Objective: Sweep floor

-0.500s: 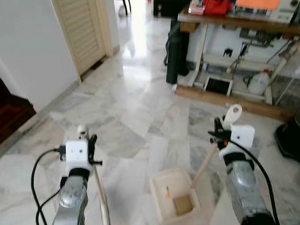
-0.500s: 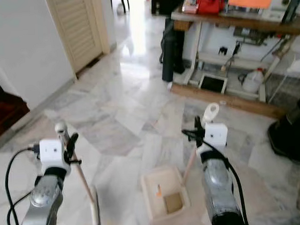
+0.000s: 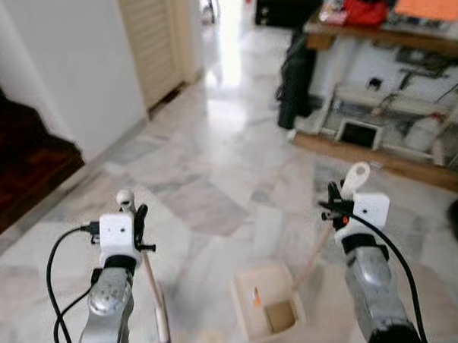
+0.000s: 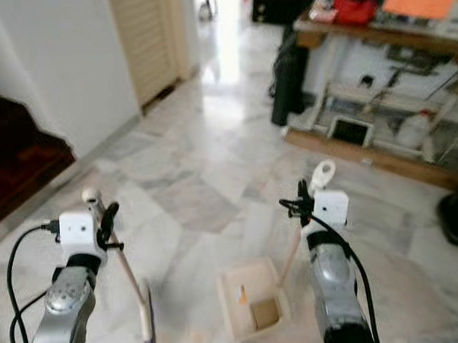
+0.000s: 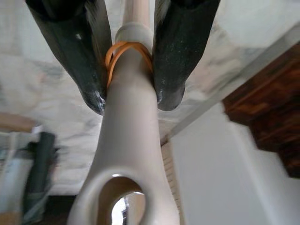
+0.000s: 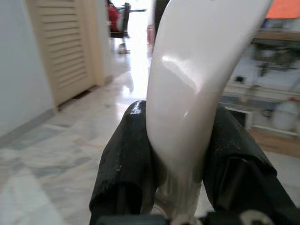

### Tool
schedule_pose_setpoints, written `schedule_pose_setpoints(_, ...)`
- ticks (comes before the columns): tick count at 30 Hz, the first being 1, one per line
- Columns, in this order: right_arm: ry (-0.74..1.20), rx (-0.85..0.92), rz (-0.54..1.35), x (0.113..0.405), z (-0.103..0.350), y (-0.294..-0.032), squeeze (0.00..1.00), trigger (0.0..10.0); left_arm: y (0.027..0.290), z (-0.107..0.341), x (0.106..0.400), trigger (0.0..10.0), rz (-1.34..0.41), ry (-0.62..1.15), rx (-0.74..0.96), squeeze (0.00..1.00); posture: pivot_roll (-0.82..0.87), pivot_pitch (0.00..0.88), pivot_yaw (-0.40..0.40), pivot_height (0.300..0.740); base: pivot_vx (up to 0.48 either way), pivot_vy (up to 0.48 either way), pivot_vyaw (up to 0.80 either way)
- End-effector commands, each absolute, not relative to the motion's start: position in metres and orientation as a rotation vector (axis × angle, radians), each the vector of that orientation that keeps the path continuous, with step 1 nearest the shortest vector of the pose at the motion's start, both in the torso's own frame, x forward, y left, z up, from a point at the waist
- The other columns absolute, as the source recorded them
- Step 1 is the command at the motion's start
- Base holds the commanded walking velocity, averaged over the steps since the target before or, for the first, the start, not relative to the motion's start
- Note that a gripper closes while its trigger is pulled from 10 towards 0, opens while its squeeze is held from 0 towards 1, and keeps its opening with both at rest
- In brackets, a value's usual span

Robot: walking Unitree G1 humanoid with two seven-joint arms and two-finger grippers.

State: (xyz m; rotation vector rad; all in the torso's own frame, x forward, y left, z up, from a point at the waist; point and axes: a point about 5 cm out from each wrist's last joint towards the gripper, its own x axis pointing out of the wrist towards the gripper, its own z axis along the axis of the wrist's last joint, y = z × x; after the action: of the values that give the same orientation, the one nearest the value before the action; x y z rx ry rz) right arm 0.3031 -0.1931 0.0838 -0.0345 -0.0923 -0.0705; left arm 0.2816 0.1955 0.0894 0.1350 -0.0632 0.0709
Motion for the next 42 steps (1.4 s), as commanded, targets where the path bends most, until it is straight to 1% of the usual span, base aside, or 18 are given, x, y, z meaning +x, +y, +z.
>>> schedule_pose_setpoints(1, -0.143, -0.026, -0.068, 0.3058, 0.0936, -0.1924, 0.0, 10.0, 0.1961, 0.0968, 0.2831, 10.0, 0.079, -0.097, 0.143, 0.0, 0.12, 0.0, 0.015, 0.74, 0.0, 0.334, 0.8)
schedule_pose_setpoints(7, -0.142, -0.012, -0.064, 0.3055, 0.093, -0.1917, 0.0, 10.0, 0.1961, 0.0969, 0.2829, 10.0, 0.078, -0.096, 0.143, 0.0, 0.12, 0.0, 0.015, 0.74, 0.0, 0.334, 0.8)
schedule_pose_setpoints(14, -0.137, -0.012, -0.052, 0.3059, 0.0927, -0.1908, 0.0, 10.0, 0.1961, 0.0969, 0.2829, 10.0, 0.079, -0.094, 0.144, 0.0, 0.12, 0.0, 0.016, 0.74, 0.0, 0.333, 0.0)
schedule_pose_setpoints(16, -0.141, -0.012, -0.049, 0.3059, 0.0931, -0.1903, 0.0, 10.0, 0.1959, 0.0968, 0.2825, 10.0, 0.077, -0.094, 0.144, 0.0, 0.12, 0.0, 0.018, 0.74, 0.0, 0.326, 0.48)
schedule_pose_setpoints(25, -0.142, -0.014, -0.043, 0.306, 0.0931, -0.1893, 0.0, 10.0, 0.1958, 0.0967, 0.2823, 10.0, 0.076, -0.093, 0.144, 0.0, 0.12, 0.0, 0.018, 0.74, 0.0, 0.326, 0.8)
schedule_pose_setpoints(31, -0.141, 0.015, -0.035, 0.3061, 0.0921, -0.1868, 0.0, 10.0, 0.196, 0.0969, 0.2825, 10.0, 0.075, -0.091, 0.146, 0.0, 0.13, 0.0, 0.021, 0.74, 0.0, 0.326, 0.0)
schedule_pose_setpoints(40, -0.133, -0.006, -0.024, 0.3066, 0.0913, -0.1855, 0.0, 10.0, 0.1954, 0.097, 0.2825, 10.0, 0.075, -0.091, 0.147, 0.0, 0.13, 0.0, 0.021, 0.74, 0.0, 0.326, 0.0)
schedule_pose_setpoints(42, -0.141, 0.002, -0.005, 0.3063, 0.0921, -0.1828, 0.0, 10.0, 0.1951, 0.0967, 0.2822, 10.0, 0.075, -0.09, 0.147, 0.0, 0.13, 0.0, 0.021, 0.74, 0.0, 0.33, 0.44)
